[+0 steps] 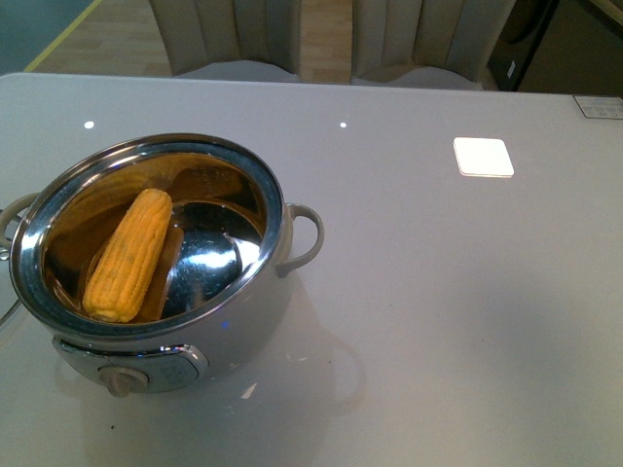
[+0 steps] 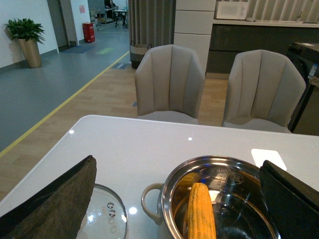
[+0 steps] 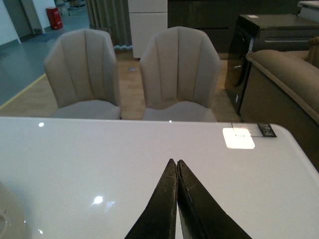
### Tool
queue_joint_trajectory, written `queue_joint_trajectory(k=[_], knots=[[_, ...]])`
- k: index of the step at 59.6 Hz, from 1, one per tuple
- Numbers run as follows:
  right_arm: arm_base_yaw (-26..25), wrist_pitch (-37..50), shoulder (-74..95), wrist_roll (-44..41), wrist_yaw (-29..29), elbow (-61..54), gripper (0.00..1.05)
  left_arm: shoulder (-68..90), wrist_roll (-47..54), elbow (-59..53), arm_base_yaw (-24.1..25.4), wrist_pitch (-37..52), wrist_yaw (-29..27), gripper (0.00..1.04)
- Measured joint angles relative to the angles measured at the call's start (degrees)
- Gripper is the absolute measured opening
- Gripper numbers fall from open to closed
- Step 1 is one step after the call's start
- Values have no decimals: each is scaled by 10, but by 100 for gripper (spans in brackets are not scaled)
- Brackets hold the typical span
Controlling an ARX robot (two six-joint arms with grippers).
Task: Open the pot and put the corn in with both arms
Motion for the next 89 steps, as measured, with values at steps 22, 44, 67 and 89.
queue_joint_trajectory(k=[22,44,67,89], knots=[[-51,-70,-127,0,-48,-52,2,0,0,0,0,0,0,98],[-52,-191,-258,0,-48,-52,2,0,0,0,0,0,0,98],[-52,-281,-349,0,-48,-52,2,0,0,0,0,0,0,98],[-52,-349,-416,0,-48,-52,2,0,0,0,0,0,0,98]])
